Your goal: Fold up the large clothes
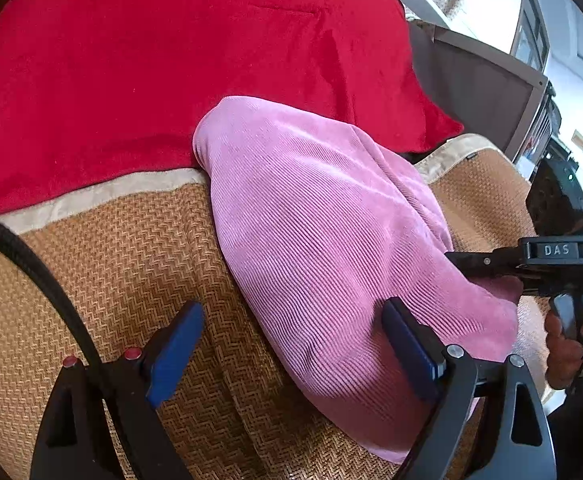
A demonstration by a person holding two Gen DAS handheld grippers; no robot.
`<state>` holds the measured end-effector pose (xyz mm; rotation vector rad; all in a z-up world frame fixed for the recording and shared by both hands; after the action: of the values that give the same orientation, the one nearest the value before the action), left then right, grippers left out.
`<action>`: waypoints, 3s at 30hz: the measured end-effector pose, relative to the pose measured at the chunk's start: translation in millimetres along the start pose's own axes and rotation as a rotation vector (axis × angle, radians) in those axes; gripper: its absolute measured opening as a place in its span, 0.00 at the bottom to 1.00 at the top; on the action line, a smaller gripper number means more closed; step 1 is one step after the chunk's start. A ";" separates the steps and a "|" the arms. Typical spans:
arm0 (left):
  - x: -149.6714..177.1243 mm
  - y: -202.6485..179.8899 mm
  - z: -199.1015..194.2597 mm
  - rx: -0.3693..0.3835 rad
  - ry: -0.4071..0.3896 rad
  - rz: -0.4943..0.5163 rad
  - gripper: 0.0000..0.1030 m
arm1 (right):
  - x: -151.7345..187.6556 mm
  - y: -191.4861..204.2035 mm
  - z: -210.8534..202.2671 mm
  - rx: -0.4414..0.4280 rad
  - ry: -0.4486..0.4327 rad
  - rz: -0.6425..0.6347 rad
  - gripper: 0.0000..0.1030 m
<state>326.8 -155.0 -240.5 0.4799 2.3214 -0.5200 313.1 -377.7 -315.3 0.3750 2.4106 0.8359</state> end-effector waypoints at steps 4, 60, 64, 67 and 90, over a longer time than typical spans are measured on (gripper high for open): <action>2.3 -2.0 7.3 -0.017 0.028 0.002 0.89 | 3.7 1.7 4.7 -0.016 0.006 0.000 0.42; 13.3 -21.9 -34.2 -0.124 0.066 0.185 0.91 | -5.0 64.8 1.0 0.096 -0.016 -0.076 0.45; 16.2 -18.3 -35.0 -0.116 0.063 0.146 0.91 | 15.6 49.1 37.3 0.177 0.045 -0.089 0.44; 16.5 -23.9 -42.2 -0.167 0.026 0.197 0.91 | 19.4 59.4 29.9 0.187 0.022 -0.113 0.44; 17.7 -26.7 -46.9 -0.192 0.010 0.207 0.91 | 38.9 42.2 8.6 0.136 0.072 -0.116 0.43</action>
<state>276.1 -151.4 -215.0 0.6218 2.2696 -0.1943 290.0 -324.7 -310.1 0.2574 2.5374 0.6469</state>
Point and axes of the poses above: each gripper's, at about its wrist camera, not at the fingertips, and z roughly the way its jaws point, y to its left, x to its underside, the point moved 5 cm from there along z, roughly the way its jaws point, and after that the axes turned 2 degrees about -z, right-handed, at the moved point
